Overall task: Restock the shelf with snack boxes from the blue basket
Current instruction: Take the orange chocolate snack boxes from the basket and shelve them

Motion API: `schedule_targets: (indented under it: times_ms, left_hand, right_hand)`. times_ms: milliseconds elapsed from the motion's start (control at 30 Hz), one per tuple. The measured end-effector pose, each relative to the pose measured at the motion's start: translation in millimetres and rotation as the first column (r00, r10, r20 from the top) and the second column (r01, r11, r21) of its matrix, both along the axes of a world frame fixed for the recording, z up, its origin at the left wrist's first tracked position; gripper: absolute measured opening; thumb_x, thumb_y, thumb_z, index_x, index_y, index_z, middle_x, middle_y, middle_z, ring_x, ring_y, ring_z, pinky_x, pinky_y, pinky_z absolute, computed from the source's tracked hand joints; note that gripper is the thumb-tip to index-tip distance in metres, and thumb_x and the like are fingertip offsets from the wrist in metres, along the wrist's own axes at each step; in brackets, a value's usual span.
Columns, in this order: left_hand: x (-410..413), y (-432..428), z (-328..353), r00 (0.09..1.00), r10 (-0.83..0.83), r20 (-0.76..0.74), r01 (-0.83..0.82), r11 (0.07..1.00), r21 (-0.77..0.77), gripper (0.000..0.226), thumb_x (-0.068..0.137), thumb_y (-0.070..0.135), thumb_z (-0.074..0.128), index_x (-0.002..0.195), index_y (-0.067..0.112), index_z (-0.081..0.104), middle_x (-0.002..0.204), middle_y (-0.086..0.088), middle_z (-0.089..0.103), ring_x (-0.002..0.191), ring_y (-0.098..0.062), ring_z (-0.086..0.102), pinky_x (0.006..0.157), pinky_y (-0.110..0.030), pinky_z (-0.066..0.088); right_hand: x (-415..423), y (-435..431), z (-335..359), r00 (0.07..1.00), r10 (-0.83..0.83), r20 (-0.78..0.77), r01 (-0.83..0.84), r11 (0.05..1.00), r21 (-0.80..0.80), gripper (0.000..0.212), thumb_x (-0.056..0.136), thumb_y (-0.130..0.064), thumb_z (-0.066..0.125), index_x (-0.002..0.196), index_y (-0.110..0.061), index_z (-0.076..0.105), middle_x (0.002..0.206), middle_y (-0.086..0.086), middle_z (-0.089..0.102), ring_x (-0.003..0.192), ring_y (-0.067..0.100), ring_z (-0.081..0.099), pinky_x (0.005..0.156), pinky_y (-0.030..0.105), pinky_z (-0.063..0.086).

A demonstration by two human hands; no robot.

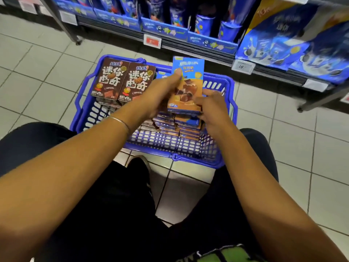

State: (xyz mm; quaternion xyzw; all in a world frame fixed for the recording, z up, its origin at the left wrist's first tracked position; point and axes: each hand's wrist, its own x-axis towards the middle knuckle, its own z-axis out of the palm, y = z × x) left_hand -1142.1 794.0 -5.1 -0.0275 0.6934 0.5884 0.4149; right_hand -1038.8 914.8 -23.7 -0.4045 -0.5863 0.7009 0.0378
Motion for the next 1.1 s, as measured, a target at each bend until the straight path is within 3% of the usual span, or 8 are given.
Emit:
schedule_targets:
  times_ms: [133, 267, 367, 467, 600, 767, 867, 1100]
  left_hand:
    - [-6, -5, 16, 0.996, 0.084, -0.016, -0.08, 0.987, 0.14, 0.019, 0.099, 0.028, 0.073, 0.107, 0.011, 0.075, 0.101, -0.01, 0.082, 0.084, -0.023, 0.081, 0.068, -0.035, 0.063]
    - [-25, -16, 28, 0.976, 0.183, -0.118, -0.164, 0.974, 0.159, 0.009, 0.097, 0.021, 0.074, 0.099, 0.013, 0.076, 0.096, -0.009, 0.083, 0.082, -0.021, 0.081, 0.067, -0.034, 0.064]
    - [-35, -25, 30, 0.967, 0.243, -0.071, -0.231, 0.962, 0.149, 0.02, 0.098, 0.025, 0.073, 0.112, 0.011, 0.073, 0.101, -0.008, 0.083, 0.089, -0.022, 0.081, 0.077, -0.041, 0.066]
    - [-36, -32, 25, 0.952, 0.304, -0.023, -0.3, 0.947, 0.113, 0.019, 0.098, 0.026, 0.072, 0.112, 0.012, 0.072, 0.101, -0.007, 0.083, 0.09, -0.023, 0.081, 0.079, -0.042, 0.066]
    - [-32, -34, 19, 0.94, 0.338, 0.041, -0.341, 0.935, 0.096, 0.014, 0.1, 0.023, 0.071, 0.108, 0.012, 0.069, 0.084, -0.003, 0.083, 0.071, -0.017, 0.08, 0.056, -0.032, 0.063]
    - [-32, -30, 17, 0.949, 0.315, -0.005, -0.314, 0.947, 0.067, 0.028, 0.097, 0.025, 0.076, 0.12, 0.01, 0.07, 0.097, -0.005, 0.083, 0.083, -0.02, 0.081, 0.065, -0.035, 0.065]
    - [-35, -32, 14, 0.951, 0.309, -0.006, -0.308, 0.95, 0.05, 0.022, 0.097, 0.026, 0.076, 0.112, 0.012, 0.07, 0.095, -0.004, 0.083, 0.084, -0.021, 0.081, 0.066, -0.035, 0.066]
    - [-42, -44, 10, 0.946, 0.314, -0.081, -0.311, 0.949, 0.047, 0.037, 0.095, 0.034, 0.077, 0.122, 0.01, 0.069, 0.097, -0.005, 0.083, 0.086, -0.022, 0.082, 0.071, -0.038, 0.067]
  right_hand:
    - [-4, 1, 13, 0.988, 0.082, -0.133, -0.086, 0.996, -0.023, 0.02, 0.092, -0.033, 0.067, 0.107, -0.02, 0.064, 0.1, -0.001, 0.077, 0.093, 0.016, 0.075, 0.081, 0.04, 0.063]
    - [-18, 11, -6, 0.994, 0.104, 0.033, -0.108, 0.979, 0.174, 0.022, 0.094, -0.03, 0.061, 0.074, -0.023, 0.058, 0.073, -0.003, 0.062, 0.074, 0.015, 0.06, 0.07, 0.047, 0.054]
    - [-37, -8, -31, 0.945, 0.268, 0.185, -0.317, 0.891, 0.325, 0.036, 0.091, -0.029, 0.068, 0.064, -0.023, 0.045, 0.048, -0.013, 0.048, 0.044, 0.005, 0.043, 0.046, 0.022, 0.035]
    - [-52, -33, -48, 0.934, 0.245, 0.262, -0.331, 0.868, 0.371, 0.035, 0.08, -0.051, 0.075, 0.083, -0.021, 0.057, 0.089, 0.0, 0.066, 0.079, 0.015, 0.062, 0.068, 0.033, 0.052]
    - [-62, -53, -62, 0.897, 0.189, 0.399, -0.369, 0.817, 0.443, 0.088, 0.063, -0.072, 0.074, 0.131, -0.021, 0.054, 0.144, 0.012, 0.047, 0.132, 0.036, 0.048, 0.102, 0.052, 0.05]
    - [-68, -57, -71, 0.947, 0.102, 0.306, -0.238, 0.86, 0.451, 0.059, 0.077, -0.056, 0.071, 0.126, -0.027, 0.057, 0.147, 0.011, 0.047, 0.136, 0.036, 0.044, 0.106, 0.051, 0.047]
    - [-62, -59, -70, 0.988, 0.011, 0.153, -0.083, 0.876, 0.475, 0.043, 0.081, -0.038, 0.073, 0.119, -0.025, 0.057, 0.127, 0.007, 0.061, 0.123, 0.033, 0.053, 0.098, 0.052, 0.05]
    - [-27, -24, -43, 0.975, -0.218, -0.052, 0.223, 0.961, 0.16, 0.026, 0.082, -0.022, 0.078, 0.105, -0.017, 0.067, 0.103, -0.004, 0.073, 0.096, 0.017, 0.07, 0.083, 0.039, 0.059]
